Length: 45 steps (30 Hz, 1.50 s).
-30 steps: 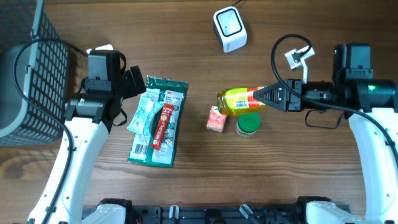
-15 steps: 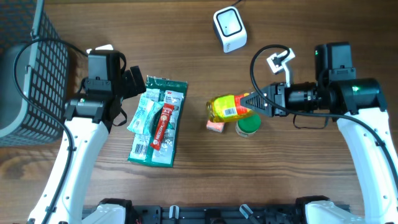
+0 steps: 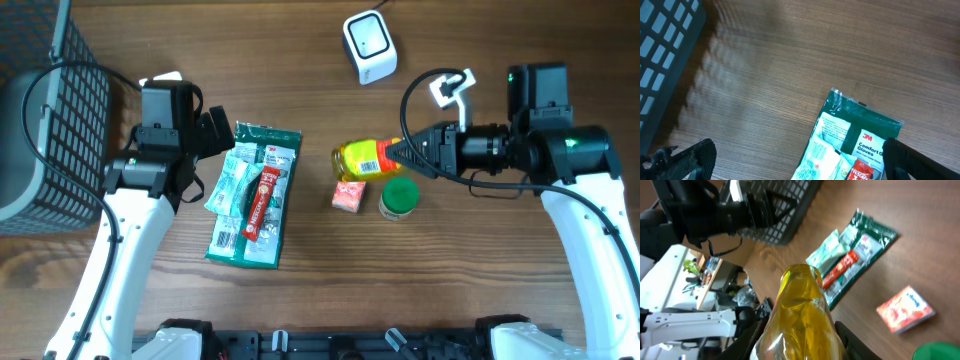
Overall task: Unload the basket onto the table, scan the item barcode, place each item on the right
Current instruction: 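Carry the oil bottle with the right gripper up to the white scanner, then lower the oil bottle onto the table's right side and open the right gripper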
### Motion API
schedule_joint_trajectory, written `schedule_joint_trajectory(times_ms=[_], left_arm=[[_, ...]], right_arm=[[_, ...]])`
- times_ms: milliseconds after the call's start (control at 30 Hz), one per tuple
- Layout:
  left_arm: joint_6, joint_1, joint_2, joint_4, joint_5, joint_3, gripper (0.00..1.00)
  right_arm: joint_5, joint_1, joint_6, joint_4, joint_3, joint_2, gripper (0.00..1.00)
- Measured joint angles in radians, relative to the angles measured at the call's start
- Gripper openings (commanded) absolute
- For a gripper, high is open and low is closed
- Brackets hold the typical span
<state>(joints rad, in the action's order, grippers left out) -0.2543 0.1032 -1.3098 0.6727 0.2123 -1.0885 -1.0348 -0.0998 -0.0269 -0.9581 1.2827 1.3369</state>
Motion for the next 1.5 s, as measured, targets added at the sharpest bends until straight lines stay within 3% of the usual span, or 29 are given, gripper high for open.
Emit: schedule_joint_trajectory(times_ms=[233,367,533,733,967,1167,1500], left_arm=[[0.000,0.000,0.000,0.000,0.000,0.000,1.00],[0.000,0.000,0.000,0.000,0.000,0.000,1.00],[0.000,0.000,0.000,0.000,0.000,0.000,1.00],[0.000,0.000,0.000,0.000,0.000,0.000,1.00],[0.000,0.000,0.000,-0.001,0.000,0.000,1.00],[0.000,0.000,0.000,0.000,0.000,0.000,1.00],[0.000,0.000,0.000,0.000,0.000,0.000,1.00]], right_arm=[[0.064,-0.007,0.106,0.092,0.261,0.025,0.04],[0.234,-0.054,0.113,0.124,0.366,0.066,0.04],[0.611,-0.215,-0.018,0.293,0.377,0.171,0.04],[1.085,-0.363,-0.270,0.512,0.377,0.377,0.04],[1.457,-0.381,-0.409,0.752,0.377,0.626,0.04],[1.592,-0.381,-0.510,0.874,0.377,0.740,0.04],[1.658,-0.381,-0.537,0.893,0.377,0.797,0.04]])
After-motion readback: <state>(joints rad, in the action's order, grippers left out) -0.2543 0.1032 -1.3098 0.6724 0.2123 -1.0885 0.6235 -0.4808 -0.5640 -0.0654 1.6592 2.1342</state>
